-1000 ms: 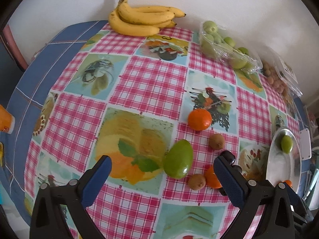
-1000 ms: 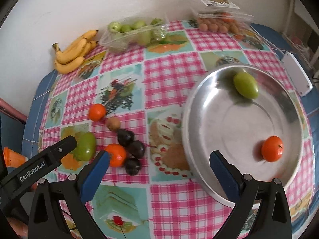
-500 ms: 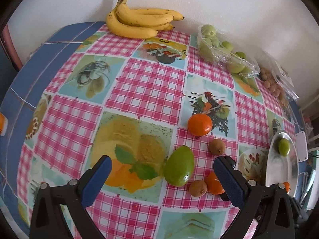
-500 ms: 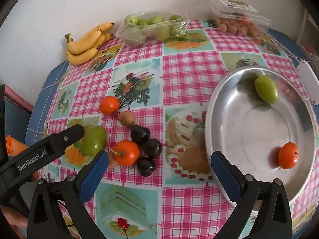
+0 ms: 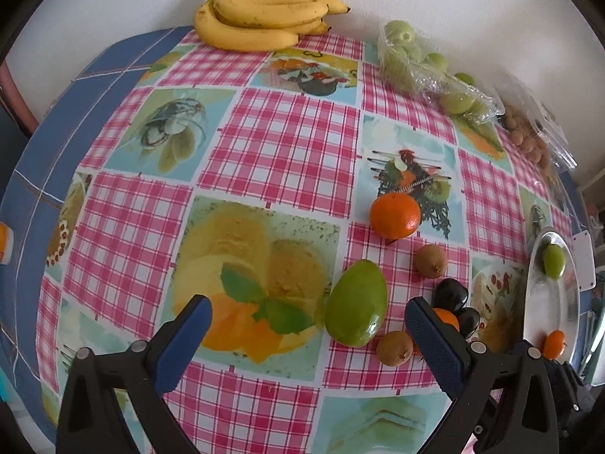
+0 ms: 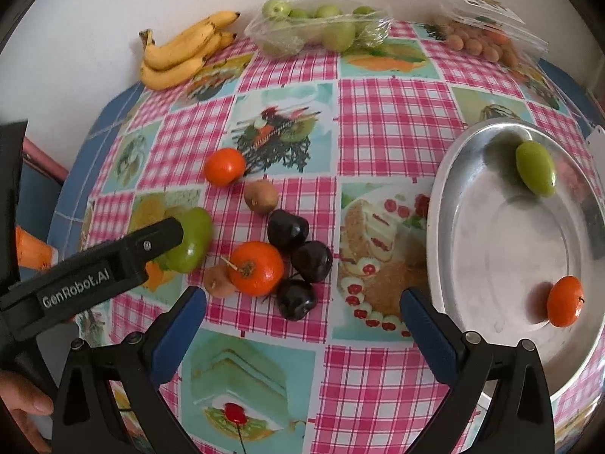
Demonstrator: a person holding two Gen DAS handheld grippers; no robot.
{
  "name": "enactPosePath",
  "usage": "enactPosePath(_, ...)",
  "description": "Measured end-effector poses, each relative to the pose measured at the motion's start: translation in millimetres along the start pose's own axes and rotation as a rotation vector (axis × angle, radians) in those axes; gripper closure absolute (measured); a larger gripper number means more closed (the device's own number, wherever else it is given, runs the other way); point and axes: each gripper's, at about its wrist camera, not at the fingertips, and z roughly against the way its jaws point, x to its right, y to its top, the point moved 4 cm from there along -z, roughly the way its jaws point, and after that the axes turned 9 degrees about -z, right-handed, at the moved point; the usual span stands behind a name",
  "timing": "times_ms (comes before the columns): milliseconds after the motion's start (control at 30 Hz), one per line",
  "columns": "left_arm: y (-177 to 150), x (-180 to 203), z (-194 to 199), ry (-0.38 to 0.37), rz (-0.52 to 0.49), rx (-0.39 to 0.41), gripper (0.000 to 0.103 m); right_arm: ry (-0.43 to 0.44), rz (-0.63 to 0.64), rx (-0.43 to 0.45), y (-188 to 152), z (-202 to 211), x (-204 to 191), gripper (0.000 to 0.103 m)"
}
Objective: Organize fruits
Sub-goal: 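Grasp the black plum with the right tool while the left tool grasps the dark green mango, then carry both fruits to the steel plate and open the left tool to drop the mango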
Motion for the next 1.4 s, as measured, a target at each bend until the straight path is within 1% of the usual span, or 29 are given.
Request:
enactPosePath(67,0,2,-1,0.005,-0.012,0.001,0.0,-0.019,0.003,0.0,-1,-1,1,0.001)
enactPosePath(167,0,4,-2,0.015,-0.025,-0.001,0.0,-0.005,-0.036,0.012,-1,0,7,0.001)
enactPosePath(367,0,8,-9,-0.007,-0.03,-0.017,0.0,-0.027,-0.029,-0.003,-4,-5,11,0.002)
enactPosePath(467,0,11,-11,-0.018,-0.035,-0.017,0.001,-0.023,-0.03,-0.012,-6,-7,10,0.003)
enactPosePath(500,0,11,-11,-0.025,-0.032,-0.018,0.001,-0.024,-0.03,-0.014,-7,-8,11,0.005)
enactPosePath(567,-1,11,-11,-0.036,-0.028,-0.02,0.003,-0.023,-0.026,-0.02,-7,-9,10,0.021)
enactPosePath(633,0,13,-13,-0.049,-0.024,-0.021,0.008,-0.021,-0.027,-0.03,-8,-13,8,0.03)
enactPosePath(700,1,14,-14,-0.058,-0.026,-0.024,0.014,-0.01,-0.031,-0.04,-9,-15,7,0.031)
enactPosePath(767,1,15,-16,-0.062,-0.03,-0.029,0.017,0.006,-0.03,-0.05,-10,-19,6,0.043)
enactPosePath(800,0,16,-17,-0.067,-0.032,-0.03,0.021,0.01,-0.029,-0.053,-10,-20,5,0.045)
enactPosePath(933,1,18,-21,-0.089,-0.032,-0.04,0.027,0.019,-0.023,-0.056,-11,-22,2,0.051)
enactPosePath(1000,1,20,-22,-0.099,-0.029,-0.043,0.034,0.028,-0.021,-0.058,-12,-22,1,0.055)
enactPosePath(1100,2,21,-23,-0.109,-0.026,-0.046,0.036,0.03,-0.012,-0.061,-12,-24,-3,0.062)
enactPosePath(1167,1,22,-23,-0.118,-0.024,-0.047,0.043,0.035,-0.011,-0.063,-12,-24,-4,0.07)
enactPosePath(1233,1,22,-24,-0.129,-0.022,-0.051,0.047,0.029,-0.007,-0.063,-12,-25,-5,0.074)
enactPosePath(1333,0,23,-25,-0.137,-0.021,-0.055,0.06,0.034,-0.015,-0.063,-11,-26,-4,0.075)
enactPosePath(1400,1,23,-25,-0.135,-0.024,-0.052,0.062,0.041,-0.021,-0.065,-12,-25,-3,0.076)
